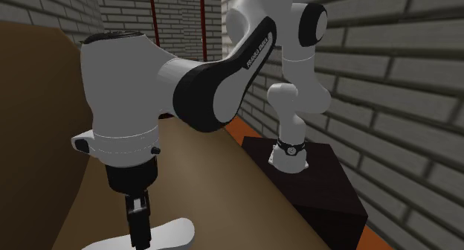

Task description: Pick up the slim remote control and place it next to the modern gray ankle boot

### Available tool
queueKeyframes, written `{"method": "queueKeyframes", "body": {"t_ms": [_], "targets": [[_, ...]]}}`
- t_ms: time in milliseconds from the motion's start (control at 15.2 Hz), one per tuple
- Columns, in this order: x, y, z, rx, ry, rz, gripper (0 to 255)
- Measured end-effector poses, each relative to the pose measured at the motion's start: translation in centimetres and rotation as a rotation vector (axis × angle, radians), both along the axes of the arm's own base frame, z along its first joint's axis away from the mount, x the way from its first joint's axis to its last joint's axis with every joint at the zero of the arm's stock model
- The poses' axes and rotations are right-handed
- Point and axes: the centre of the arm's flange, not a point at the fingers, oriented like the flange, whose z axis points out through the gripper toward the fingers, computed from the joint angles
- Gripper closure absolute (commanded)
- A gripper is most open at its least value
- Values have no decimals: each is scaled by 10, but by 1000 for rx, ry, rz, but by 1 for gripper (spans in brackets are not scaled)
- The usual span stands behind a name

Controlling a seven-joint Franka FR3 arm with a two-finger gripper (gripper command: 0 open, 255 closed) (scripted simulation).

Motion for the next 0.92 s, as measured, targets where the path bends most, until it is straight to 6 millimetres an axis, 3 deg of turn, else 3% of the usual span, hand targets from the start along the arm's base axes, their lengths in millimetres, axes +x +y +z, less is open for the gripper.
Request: {"method": "queueKeyframes", "body": {"t_ms": [528,924], "targets": [[4,-10,-41,2,-1,-18,0],[5,-10,-45,2,-1,-19,0]]}}
